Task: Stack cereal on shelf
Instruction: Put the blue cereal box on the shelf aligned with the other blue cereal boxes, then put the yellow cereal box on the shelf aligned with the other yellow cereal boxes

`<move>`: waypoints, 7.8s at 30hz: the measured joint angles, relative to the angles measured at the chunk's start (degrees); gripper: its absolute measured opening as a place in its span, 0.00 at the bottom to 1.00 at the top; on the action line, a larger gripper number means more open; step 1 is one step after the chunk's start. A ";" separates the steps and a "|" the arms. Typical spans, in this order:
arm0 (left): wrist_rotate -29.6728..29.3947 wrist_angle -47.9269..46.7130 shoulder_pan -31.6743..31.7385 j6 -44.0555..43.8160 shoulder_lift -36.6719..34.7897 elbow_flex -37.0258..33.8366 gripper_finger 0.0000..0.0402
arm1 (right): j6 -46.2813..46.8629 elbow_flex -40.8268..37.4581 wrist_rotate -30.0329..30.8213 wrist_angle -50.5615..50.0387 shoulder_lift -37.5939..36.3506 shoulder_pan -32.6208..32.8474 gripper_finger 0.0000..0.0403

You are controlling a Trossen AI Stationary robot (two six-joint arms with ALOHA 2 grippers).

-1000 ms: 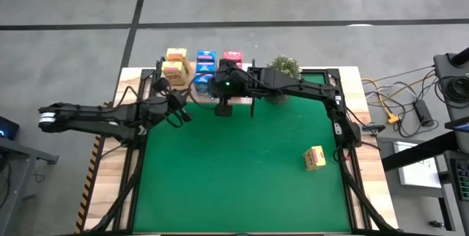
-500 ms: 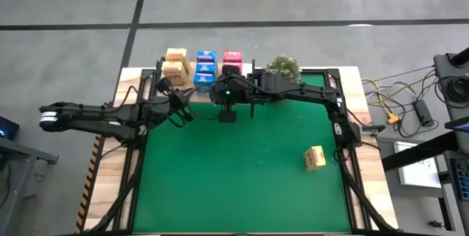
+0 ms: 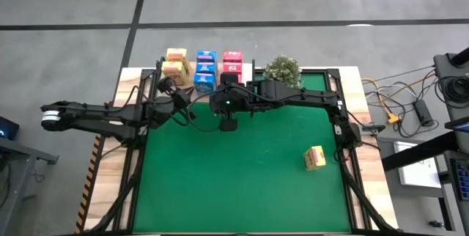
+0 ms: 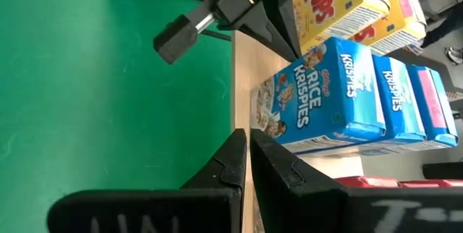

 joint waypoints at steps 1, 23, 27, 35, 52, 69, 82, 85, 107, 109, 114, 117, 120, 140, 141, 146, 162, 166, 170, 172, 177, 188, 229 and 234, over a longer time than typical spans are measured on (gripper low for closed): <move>0.00 -0.06 0.00 -0.02 0.00 0.07 0.00 | -0.04 0.00 0.00 0.00 0.00 0.05 0.03; 1.53 -0.34 0.00 -0.30 -0.04 0.30 0.00 | 1.43 0.00 -0.01 0.03 -0.11 0.09 0.03; 1.55 -0.39 -0.02 -0.30 -0.08 0.31 0.00 | 1.99 0.00 0.00 -0.01 -0.29 0.09 0.03; 1.45 -2.20 -0.30 -0.73 -0.82 0.32 0.00 | 7.83 -0.02 -0.11 -3.13 -1.42 0.73 0.03; 1.43 -0.23 -14.19 0.81 -13.36 0.34 0.00 | 44.67 -5.07 -11.21 -32.12 -2.91 9.73 0.03; 1.42 1.14 -19.54 2.48 -16.07 0.36 0.00 | 71.26 -39.78 -24.36 -32.75 -19.93 13.58 0.03; 1.42 1.08 -19.54 2.75 -16.04 0.36 0.00 | 102.61 -63.96 -22.64 -26.19 -45.55 15.61 0.09; 1.42 1.10 -19.54 2.76 -16.04 0.36 0.00 | 104.06 -65.05 -22.67 -26.24 -47.51 15.61 0.19; 1.40 1.08 -19.54 2.76 -15.41 0.36 0.00 | 108.75 -76.68 -29.62 -18.78 -46.77 21.47 0.79; 1.40 1.08 -19.52 3.05 -15.39 0.36 0.00 | 108.97 -77.58 -29.64 -18.66 -46.77 21.47 0.77; 1.40 1.08 -19.54 3.61 -15.39 0.36 0.00 | 108.90 -78.62 -29.64 -18.33 -46.77 21.45 0.65; 1.40 1.07 -19.54 3.61 -15.39 0.36 0.00 | 108.89 -78.63 -29.64 -18.06 -46.77 21.45 0.55; 1.40 1.08 -19.54 3.56 -15.39 0.36 0.00 | 108.33 -77.39 -29.23 -17.09 -46.76 21.45 0.46; 12.70 4.70 -19.52 -3.12 -13.16 0.34 0.02 | 54.60 -55.85 -11.38 15.83 -36.27 8.43 0.30; 14.73 4.93 -19.52 -3.31 -13.03 0.34 0.03 | 50.63 -54.01 -12.10 15.64 -34.39 7.63 0.30; 21.07 5.68 -19.52 -4.79 -12.94 0.34 0.14 | 33.54 -44.63 -15.36 14.99 -24.43 5.56 0.30; 27.42 4.66 -19.56 -21.93 -4.24 0.34 0.63 | 6.56 -20.14 -15.15 3.93 -4.33 5.30 0.29; 27.42 3.30 -19.58 -26.30 -0.75 0.30 0.65 | 4.50 -18.19 -15.15 3.16 -2.65 5.09 0.30; 27.41 -0.15 -19.58 -30.58 1.16 0.30 0.65 | 4.13 -17.82 -15.15 2.73 -2.21 4.74 0.30; 27.40 -0.40 -19.67 -31.79 2.14 0.30 0.65 | 4.13 -18.22 -15.15 2.56 -2.23 4.58 0.30; 27.39 2.46 -20.22 -31.91 5.60 0.30 0.65 | 4.96 -18.45 -15.15 2.53 -2.32 4.40 0.29; 22.23 5.23 -20.39 -31.18 10.72 0.30 0.65 | 4.98 -18.64 -15.11 2.51 -2.40 4.40 0.29; 12.22 -14.63 -20.65 -22.79 -12.26 0.30 0.35 | 6.54 -21.75 -15.65 0.65 -20.17 4.42 0.50; 12.23 -20.03 -20.65 -20.75 -21.67 0.30 0.35 | 6.95 -29.95 -15.65 5.61 -25.05 4.42 0.50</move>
